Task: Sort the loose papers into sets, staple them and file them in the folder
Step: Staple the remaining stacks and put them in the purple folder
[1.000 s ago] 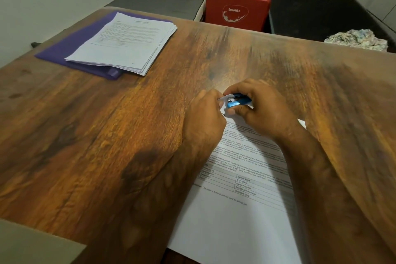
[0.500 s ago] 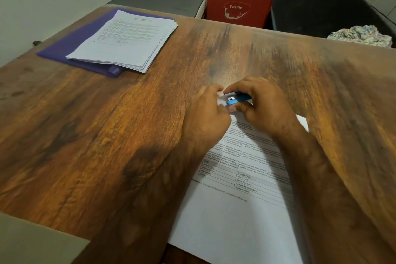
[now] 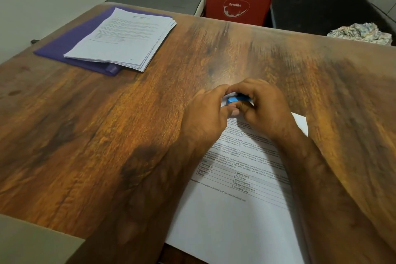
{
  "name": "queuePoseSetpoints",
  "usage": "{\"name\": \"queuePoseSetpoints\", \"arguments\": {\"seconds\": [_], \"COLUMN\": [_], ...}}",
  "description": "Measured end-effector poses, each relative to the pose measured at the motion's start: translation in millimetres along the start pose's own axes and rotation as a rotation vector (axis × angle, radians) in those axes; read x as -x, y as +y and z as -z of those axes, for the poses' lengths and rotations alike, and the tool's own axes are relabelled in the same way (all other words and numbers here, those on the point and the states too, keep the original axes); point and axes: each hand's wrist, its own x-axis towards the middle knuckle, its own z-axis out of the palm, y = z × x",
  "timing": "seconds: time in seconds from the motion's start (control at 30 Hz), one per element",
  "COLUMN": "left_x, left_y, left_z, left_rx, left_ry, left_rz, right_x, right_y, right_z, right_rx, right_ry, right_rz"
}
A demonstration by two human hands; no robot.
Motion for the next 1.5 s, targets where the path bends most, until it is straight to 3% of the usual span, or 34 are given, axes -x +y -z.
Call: {"name": "queuePoseSetpoints", "arguments": {"seconds": [0.2, 0.4, 0.6, 0.77, 0.93, 1.13, 1.27, 1.37, 1.5], "left_x": [0, -3, -5, -6, -4, -3, -3, -4, -3], "left_y": [1, -5, -2, -1, 0, 1, 1, 1, 2], "left_z": [-1, -4, -4, -3, -2, -2, -1, -1, -1], "left_rx": [-0.012, 0.082, 0.078, 0.12, 0.116, 0.119, 0.129, 0.138, 0.21], "left_ry": [0.018, -0.017, 0.048, 0.079, 0.089, 0.09, 0.1, 0.105, 0.129], "left_rz": [0.03, 0.134, 0.149, 0.136, 0.114, 0.102, 0.101, 0.108, 0.158], "right_x": [0, -2, 2, 4, 5, 4, 4, 2, 2], "right_y": [-6, -2, 11, 19, 25, 24, 16, 2, -15], "right_z": [-1, -3, 7, 4, 1, 0, 4, 7, -2], "right_rx": [-0.047, -0.18, -0.327, -0.182, 0.133, 0.097, 0.153, -0.112, -0.355], "right_ry": [0.035, -0.082, -0.008, 0.054, 0.035, 0.047, 0.141, 0.244, 0.123], "right_rz": [-0.038, -0.122, -0.337, -0.453, -0.486, -0.541, -0.44, -0.318, -0.239]}}
